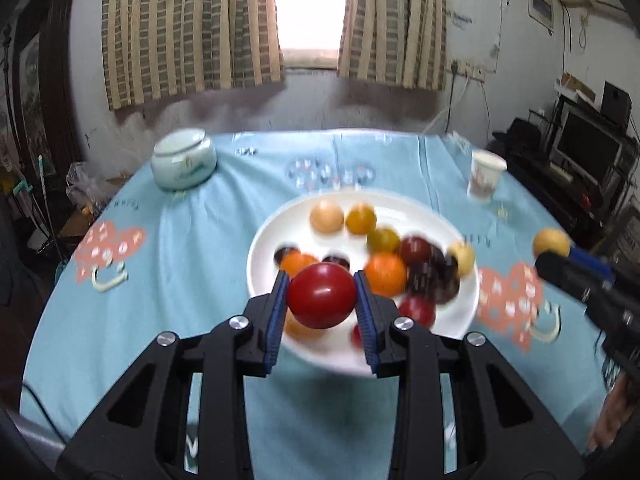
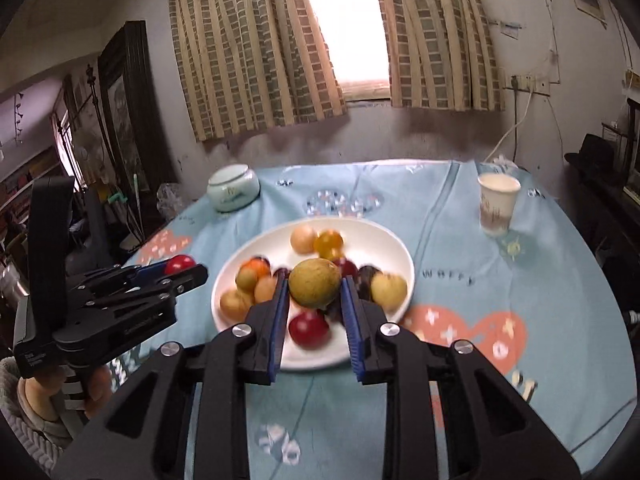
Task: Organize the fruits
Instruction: 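Carry the red tomato and small yellow fruit over the white plate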
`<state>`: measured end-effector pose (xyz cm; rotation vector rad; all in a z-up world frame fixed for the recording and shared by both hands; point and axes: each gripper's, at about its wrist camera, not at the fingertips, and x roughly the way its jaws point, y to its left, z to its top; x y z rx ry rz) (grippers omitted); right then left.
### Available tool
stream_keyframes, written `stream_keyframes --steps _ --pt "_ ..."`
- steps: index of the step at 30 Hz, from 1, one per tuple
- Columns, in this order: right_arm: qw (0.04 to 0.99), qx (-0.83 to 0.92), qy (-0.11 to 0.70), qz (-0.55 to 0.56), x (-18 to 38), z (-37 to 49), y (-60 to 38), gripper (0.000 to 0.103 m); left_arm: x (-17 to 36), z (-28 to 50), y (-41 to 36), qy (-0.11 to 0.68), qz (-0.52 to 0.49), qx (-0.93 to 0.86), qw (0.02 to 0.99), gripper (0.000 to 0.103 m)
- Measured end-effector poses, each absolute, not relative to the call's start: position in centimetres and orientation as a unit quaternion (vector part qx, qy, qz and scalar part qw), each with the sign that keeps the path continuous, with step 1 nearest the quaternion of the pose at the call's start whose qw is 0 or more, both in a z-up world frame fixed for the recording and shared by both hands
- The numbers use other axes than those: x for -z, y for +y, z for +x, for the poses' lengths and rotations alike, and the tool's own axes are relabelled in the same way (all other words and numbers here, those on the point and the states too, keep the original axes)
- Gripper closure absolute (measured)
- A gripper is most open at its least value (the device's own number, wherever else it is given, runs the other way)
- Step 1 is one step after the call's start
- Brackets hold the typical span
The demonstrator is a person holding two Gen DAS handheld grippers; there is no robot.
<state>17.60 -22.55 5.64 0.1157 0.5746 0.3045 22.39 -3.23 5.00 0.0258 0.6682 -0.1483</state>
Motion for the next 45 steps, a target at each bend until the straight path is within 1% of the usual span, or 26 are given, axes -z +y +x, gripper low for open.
stream_keyframes --steps 2,7,11,16,26,45 --pt "0.947 -0.147 0.283 0.047 -5.5 19.6 -21.7 0.076 -5.1 24.4 -3.7 0.331 0.005 0.066 0.941 0.07" --pt "0.943 -0.139 0.303 0.002 -3.0 23.3 -20.2 0.076 -3.2 28.7 -3.9 0.342 -0.003 0.042 0.939 0.07" --pt "0.941 -0.141 0.308 0.006 -2.4 24.9 -20.7 0.076 -2.1 30.4 -3.0 0.344 -0.007 0.032 0.938 0.07" --pt "0.942 -0.145 0.302 0.015 -3.0 24.6 -21.2 0.076 -2.0 29.8 -2.7 0.331 0.0 0.013 0.944 0.07" --pt "0.944 -0.149 0.294 0.009 -3.7 23.9 -20.8 0.076 -3.8 28.0 -3.4 0.285 0.011 0.01 0.958 0.07" --pt "0.938 -0.151 0.312 0.01 -2.3 24.9 -20.3 0.076 -2.0 28.9 -4.5 0.314 0.023 0.017 0.949 0.07"
